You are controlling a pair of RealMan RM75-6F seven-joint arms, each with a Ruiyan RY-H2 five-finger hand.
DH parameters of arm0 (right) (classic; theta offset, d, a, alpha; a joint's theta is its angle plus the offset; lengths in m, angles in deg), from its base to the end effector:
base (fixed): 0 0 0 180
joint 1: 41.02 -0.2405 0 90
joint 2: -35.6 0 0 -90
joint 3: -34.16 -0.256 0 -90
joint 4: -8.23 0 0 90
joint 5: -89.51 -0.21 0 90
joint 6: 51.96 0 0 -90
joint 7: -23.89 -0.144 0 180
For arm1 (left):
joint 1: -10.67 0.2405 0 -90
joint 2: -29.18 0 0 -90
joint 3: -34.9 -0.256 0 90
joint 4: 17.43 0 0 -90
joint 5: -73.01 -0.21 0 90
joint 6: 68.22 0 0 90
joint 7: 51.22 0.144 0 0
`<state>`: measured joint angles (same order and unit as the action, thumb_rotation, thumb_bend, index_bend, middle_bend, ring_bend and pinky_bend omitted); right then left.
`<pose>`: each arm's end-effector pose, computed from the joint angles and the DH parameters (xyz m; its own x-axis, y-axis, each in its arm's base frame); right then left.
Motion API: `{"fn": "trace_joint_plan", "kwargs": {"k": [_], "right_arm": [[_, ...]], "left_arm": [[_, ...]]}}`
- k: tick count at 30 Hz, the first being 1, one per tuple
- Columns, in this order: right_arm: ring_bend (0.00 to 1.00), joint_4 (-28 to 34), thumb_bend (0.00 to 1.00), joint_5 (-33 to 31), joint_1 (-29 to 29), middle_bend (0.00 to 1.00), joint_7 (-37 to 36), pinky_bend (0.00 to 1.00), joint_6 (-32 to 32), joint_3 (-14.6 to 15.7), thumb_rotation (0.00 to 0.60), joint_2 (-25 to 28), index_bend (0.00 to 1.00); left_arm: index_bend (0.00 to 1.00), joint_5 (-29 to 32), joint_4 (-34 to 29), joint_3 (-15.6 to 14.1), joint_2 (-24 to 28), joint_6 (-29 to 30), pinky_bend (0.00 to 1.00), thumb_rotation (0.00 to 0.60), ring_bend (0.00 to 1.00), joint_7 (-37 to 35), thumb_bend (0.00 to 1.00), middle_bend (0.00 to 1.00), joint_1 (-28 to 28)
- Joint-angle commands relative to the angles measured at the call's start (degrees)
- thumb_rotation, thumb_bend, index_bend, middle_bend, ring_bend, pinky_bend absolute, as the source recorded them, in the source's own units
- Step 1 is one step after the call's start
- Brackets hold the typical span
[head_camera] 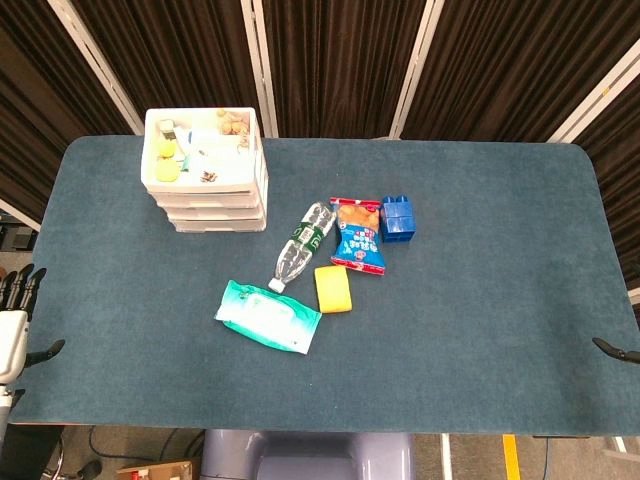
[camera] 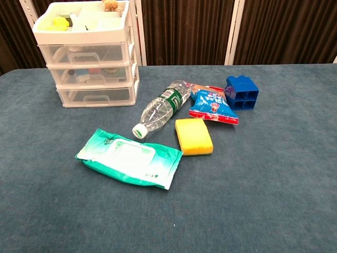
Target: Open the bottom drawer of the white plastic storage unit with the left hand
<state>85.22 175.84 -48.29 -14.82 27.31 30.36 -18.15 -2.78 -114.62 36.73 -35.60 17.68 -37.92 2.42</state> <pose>-0.3631 -0.2036 0.2521 0.1749 -0.0238 0.9843 -0.9844 0.0131 0.1752 -0.3069 0.1923 0.1551 0.5058 0.0199 0.8624 0.8568 0.1045 -0.5049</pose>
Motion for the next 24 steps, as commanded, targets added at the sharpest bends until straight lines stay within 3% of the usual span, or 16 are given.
{"fn": "trace_joint_plan", "kwargs": {"k": [1, 11, 13, 15, 17, 20, 21, 23, 24], "right_arm": [[0.0, -0.1, 0.12, 0.3, 0.1, 0.0, 0.5, 0.0, 0.2, 0.1, 0.6, -0.1, 0.0], [0.0, 0.3, 0.12, 0.6, 0.4, 0.0, 0.3, 0.0, 0.7, 0.4, 0.6, 0.1, 0.0], [0.0, 0.4, 0.12, 0.6, 0.5, 0.0, 0.4, 0.0, 0.8, 0.4, 0.6, 0.1, 0.0], [0.0, 0.5, 0.12, 0.4, 0.5, 0.0, 0.4, 0.0, 0.8, 0.3, 0.6, 0.1, 0.0], [0.0, 0.5, 0.12, 0.4, 0.5, 0.0, 0.4, 0.0, 0.8, 0.3, 0.6, 0.2, 0.0], [0.0, 0.6, 0.12, 0.4, 0.5, 0.0, 0.5, 0.0, 0.8, 0.3, 0.6, 0.2, 0.0], [0.0, 0.5, 0.12, 0.4, 0.5, 0.0, 0.5, 0.0, 0.8, 0.3, 0.6, 0.1, 0.0], [0.0, 0.5, 0.12, 0.3, 0.5, 0.0, 0.3, 0.0, 0.7, 0.3, 0.6, 0.1, 0.0], [0.0, 0.5, 0.12, 0.3, 0.5, 0.0, 0.2, 0.0, 0.6, 0.3, 0.6, 0.2, 0.0]], "left_arm": [[0.0, -0.2, -0.3, 0.3, 0.2, 0.1, 0.05, 0.6, 0.0, -0.2, 0.03, 0.0, 0.2], [0.0, -1.6, -0.7, 0.5, 0.1, 0.3, 0.05, 0.6, 0.0, -0.2, 0.08, 0.0, 0.7], [0.0, -1.8, -1.2, 0.8, 0.0, 0.5, 0.06, 0.6, 0.0, -0.9, 0.13, 0.0, 0.9], [0.0, -2.3, -1.5, 1.3, -0.4, 1.1, 0.14, 0.6, 0.01, -1.7, 0.25, 0.01, 1.0], [0.0, -2.6, -1.5, 1.6, -0.9, 1.6, 0.31, 0.6, 0.1, -1.8, 0.35, 0.13, 1.1], [0.04, -3.4, -1.3, 2.3, -1.6, 1.7, 0.62, 0.6, 0.44, -3.0, 0.49, 0.53, 0.8], [0.05, -3.4, -1.3, 2.5, -1.9, 1.3, 0.69, 0.6, 0.56, -3.4, 0.53, 0.67, 0.5], [0.08, -2.7, -2.2, 3.0, -2.0, -0.9, 0.77, 0.6, 0.71, -4.9, 0.6, 0.83, -0.5], [0.08, -2.1, -3.2, 3.1, -1.9, -2.2, 0.79, 0.6, 0.75, -5.9, 0.62, 0.87, -0.9]]}}
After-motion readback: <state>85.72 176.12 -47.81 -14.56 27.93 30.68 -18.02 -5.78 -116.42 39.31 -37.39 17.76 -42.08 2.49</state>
